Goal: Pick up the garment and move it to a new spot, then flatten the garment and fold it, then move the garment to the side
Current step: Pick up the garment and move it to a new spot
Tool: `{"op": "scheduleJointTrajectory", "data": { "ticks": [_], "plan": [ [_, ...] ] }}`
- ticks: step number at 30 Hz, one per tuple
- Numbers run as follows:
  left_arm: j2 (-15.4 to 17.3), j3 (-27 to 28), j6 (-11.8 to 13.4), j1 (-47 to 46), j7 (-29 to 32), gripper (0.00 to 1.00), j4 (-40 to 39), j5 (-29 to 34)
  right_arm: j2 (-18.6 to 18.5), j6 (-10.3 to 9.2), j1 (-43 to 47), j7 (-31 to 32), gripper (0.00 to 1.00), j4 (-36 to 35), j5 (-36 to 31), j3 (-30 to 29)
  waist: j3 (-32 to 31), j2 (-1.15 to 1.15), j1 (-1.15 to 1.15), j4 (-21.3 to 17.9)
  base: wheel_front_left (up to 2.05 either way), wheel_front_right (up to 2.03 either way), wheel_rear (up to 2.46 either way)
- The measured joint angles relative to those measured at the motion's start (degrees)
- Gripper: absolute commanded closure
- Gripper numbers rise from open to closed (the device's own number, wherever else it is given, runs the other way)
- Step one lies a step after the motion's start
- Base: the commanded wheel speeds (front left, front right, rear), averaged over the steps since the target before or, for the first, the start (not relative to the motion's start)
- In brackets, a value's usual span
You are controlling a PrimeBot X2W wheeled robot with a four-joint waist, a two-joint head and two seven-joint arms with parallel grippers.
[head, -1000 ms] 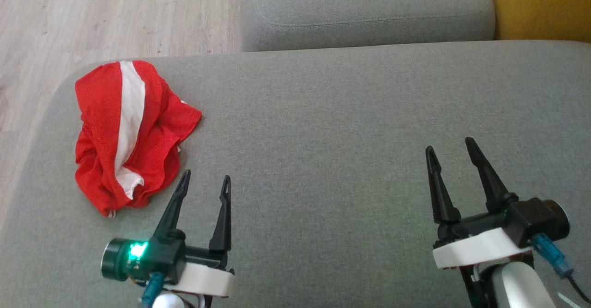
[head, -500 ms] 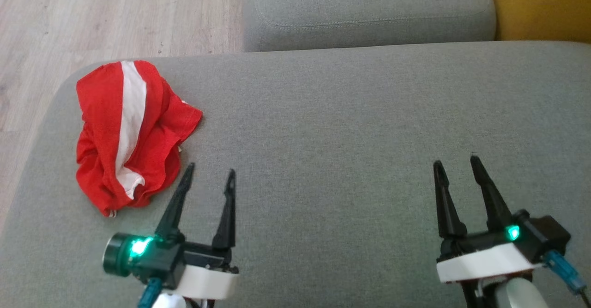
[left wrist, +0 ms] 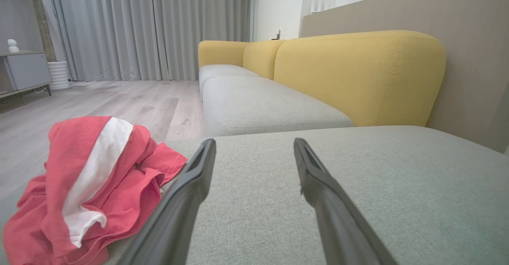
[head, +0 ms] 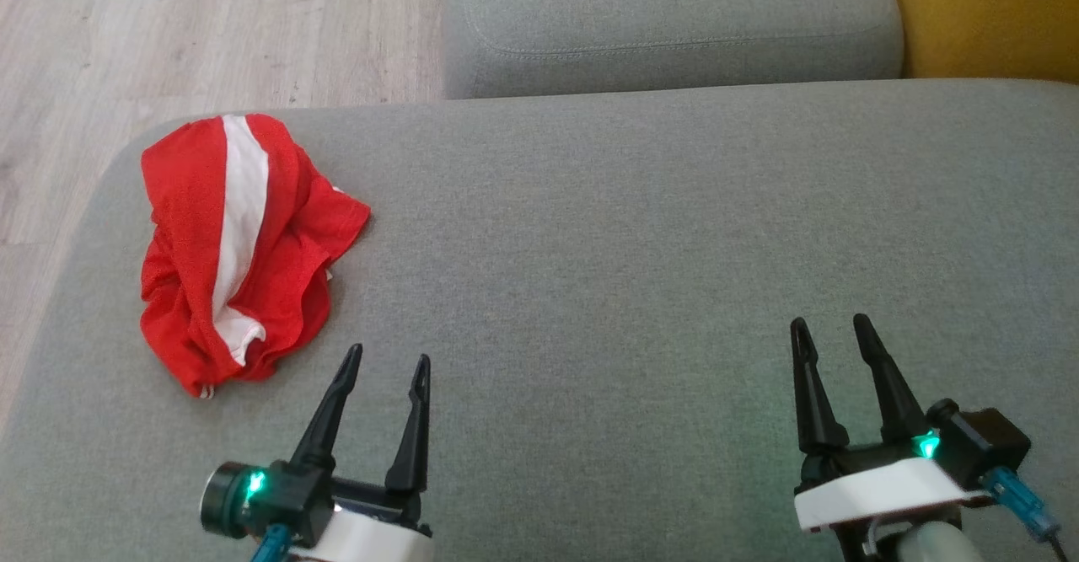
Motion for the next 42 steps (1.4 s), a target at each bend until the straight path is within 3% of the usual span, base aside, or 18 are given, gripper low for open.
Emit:
{"op": "scheduleJointTrajectory", "data": {
  "ticks": [16, 42],
  "plan": [
    [-2.21, 3.93, -2.44, 0.02, 0.00, 0.00, 1.16, 2.57, 0.00, 0.00, -0.07, -0.01, 0.00, 0.90, -1.26, 1.81, -0.72, 0.00, 0.00, 2.22, 0.00, 0.00, 0.00],
    [-2.65, 8.61, -2.54, 3.13, 0.00, 0.00, 2.32, 5.21, -0.02, 0.00, 0.88, -0.01, 0.00, 0.59, -2.67, 7.55, -3.71, 0.00, 0.00, 17.42, 0.00, 0.00, 0.00]
  ]
}}
